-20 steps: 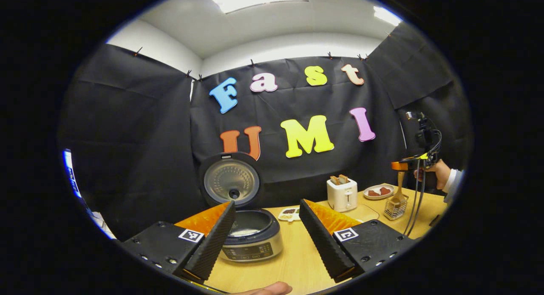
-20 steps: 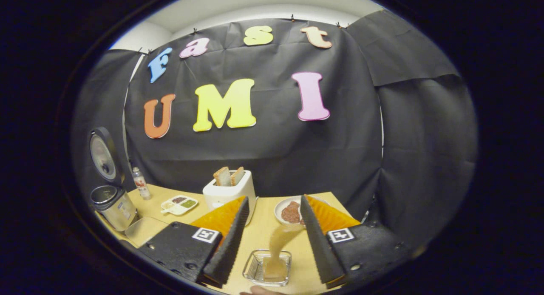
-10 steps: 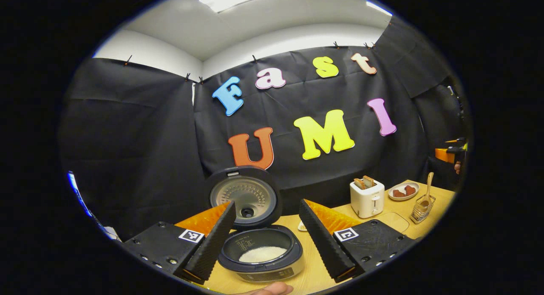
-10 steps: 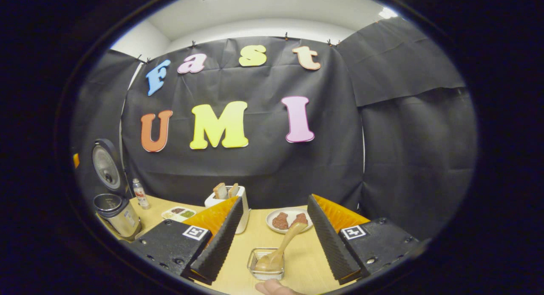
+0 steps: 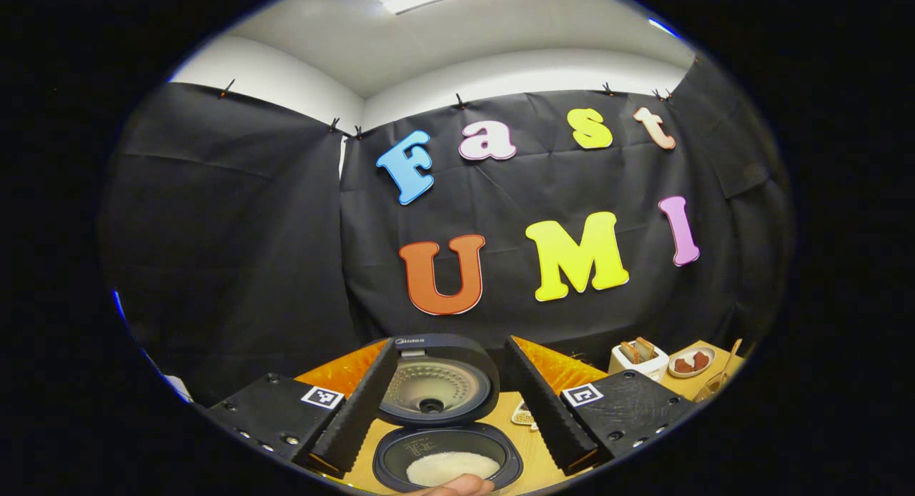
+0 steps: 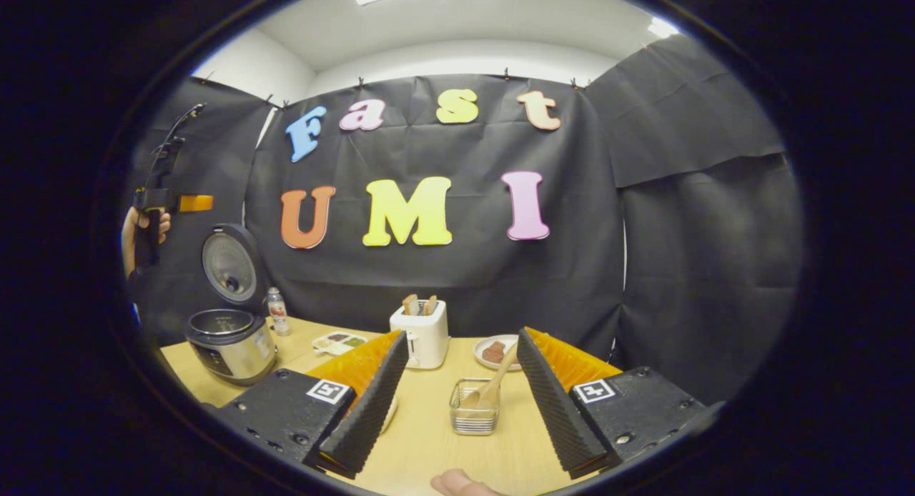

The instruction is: Close the left gripper, press the button to open the rice cooker; take a wooden spoon from the chopstick holder with the right hand, scoop a spoonful of rice and pour it into the rice cooker, then put the wooden spoon back into the chopstick holder.

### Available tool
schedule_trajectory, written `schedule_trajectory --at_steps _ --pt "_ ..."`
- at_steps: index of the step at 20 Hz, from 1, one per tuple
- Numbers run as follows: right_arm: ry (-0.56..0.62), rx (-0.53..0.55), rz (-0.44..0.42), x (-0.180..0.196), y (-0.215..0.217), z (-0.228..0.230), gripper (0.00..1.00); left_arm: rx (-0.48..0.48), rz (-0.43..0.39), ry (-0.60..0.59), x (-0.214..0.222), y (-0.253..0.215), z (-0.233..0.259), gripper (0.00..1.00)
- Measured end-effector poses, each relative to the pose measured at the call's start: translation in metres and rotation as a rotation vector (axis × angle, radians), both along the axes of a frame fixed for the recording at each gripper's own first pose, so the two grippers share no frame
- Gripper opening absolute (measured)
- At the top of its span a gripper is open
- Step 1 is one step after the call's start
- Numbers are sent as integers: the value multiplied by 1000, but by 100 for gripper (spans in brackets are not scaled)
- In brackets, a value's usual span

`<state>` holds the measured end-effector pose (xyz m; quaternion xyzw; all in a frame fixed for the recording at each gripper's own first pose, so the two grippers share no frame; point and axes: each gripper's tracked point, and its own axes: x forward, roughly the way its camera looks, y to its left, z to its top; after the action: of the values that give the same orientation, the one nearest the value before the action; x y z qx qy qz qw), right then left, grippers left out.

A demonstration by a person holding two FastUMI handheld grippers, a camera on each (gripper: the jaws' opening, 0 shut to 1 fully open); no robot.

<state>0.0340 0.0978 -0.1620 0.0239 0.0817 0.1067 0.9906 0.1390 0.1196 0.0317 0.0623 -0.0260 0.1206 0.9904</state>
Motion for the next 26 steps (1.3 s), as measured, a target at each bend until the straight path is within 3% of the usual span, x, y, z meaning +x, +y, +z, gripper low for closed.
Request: schedule_trajectory --at_steps 1,7,8,10,15,16,17,20,21,22,26 --pt "10 23 -9 -3 1 -6 95 -11 6 -8 6 6 6 95" --pt "20 -18 53 -11 15 -25 100 -18 28 -20 63 41 10 95" --pt "20 -20 57 -11 15 -25 95 -14 50 -29 74 52 10 95" --pt "11 -29 41 -7 11 -22 100 -9 77 -68 94 72 11 95" --pt "15 -53 6 -9 3 -19 100 -70 28 -28 139 86 -10 95" --pt "15 -60 6 -9 2 -19 95 -98 23 -15 144 86 -12 95" --pt "17 -83 12 -6 3 -23 100 -116 31 5 146 91 -19 95" --pt "-11 -91 -6 -8 -9 -12 100 -116 52 143 154 100 -56 96" --pt "-12 -82 -3 -8 -10 -13 100 -114 39 103 150 98 -43 96" --pt "-6 -74 6 -10 -8 -13 100 -140 18 125 147 93 -42 99" --pt "21 -58 38 -17 -3 -19 100 -91 29 167 131 82 -53 100"
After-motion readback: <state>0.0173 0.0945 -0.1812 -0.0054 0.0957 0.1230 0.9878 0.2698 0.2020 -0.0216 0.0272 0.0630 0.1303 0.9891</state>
